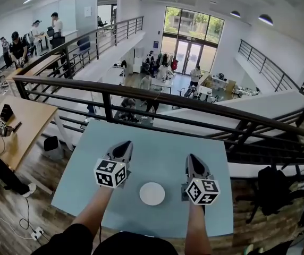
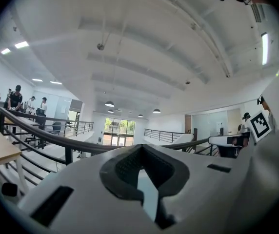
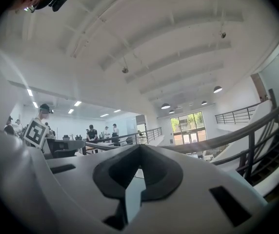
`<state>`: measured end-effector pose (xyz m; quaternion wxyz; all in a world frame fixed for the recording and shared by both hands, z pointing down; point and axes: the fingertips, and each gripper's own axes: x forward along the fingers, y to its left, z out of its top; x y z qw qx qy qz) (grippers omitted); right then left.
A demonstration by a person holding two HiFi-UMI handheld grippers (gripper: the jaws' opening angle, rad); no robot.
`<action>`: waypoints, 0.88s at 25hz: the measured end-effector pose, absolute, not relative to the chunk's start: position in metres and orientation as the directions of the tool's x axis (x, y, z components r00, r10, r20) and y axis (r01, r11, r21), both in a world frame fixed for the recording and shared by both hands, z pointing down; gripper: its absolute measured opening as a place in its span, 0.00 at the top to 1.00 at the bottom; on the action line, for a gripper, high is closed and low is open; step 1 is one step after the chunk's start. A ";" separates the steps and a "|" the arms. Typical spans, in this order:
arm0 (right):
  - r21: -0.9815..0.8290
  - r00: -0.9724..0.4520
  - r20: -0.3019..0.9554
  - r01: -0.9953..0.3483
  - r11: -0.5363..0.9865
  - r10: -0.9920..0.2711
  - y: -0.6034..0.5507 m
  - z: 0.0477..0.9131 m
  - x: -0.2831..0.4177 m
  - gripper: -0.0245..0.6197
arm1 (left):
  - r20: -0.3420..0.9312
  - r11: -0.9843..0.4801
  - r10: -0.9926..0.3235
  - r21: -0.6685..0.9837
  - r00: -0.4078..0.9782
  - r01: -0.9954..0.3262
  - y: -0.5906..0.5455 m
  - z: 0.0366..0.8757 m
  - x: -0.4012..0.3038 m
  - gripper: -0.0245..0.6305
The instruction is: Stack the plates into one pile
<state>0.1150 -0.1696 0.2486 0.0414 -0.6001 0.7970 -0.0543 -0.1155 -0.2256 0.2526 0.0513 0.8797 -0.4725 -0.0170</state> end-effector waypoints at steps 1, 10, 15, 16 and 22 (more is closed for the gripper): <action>-0.132 -0.270 -0.006 -0.954 0.269 -0.963 -0.170 0.244 0.113 0.95 | 0.010 -0.550 -0.833 0.102 0.554 -0.829 -0.227 0.249 -0.119 0.95; -0.091 -0.237 -0.048 -0.966 0.241 -0.970 -0.173 0.222 0.122 0.95 | -0.035 -0.543 -0.840 0.068 0.542 -0.837 -0.237 0.229 -0.130 0.95; -0.093 -0.233 -0.046 -0.967 0.236 -0.971 -0.177 0.220 0.111 0.95 | -0.036 -0.548 -0.836 0.070 0.547 -0.834 -0.243 0.227 -0.141 0.95; -0.093 -0.232 -0.046 -0.967 0.236 -0.972 -0.177 0.219 0.112 0.95 | -0.036 -0.549 -0.836 0.070 0.547 -0.833 -0.243 0.225 -0.139 0.95; -0.080 -0.226 -0.049 -0.970 0.229 -0.973 -0.179 0.216 0.119 0.95 | -0.043 -0.550 -0.835 0.072 0.548 -0.832 -0.247 0.225 -0.132 0.95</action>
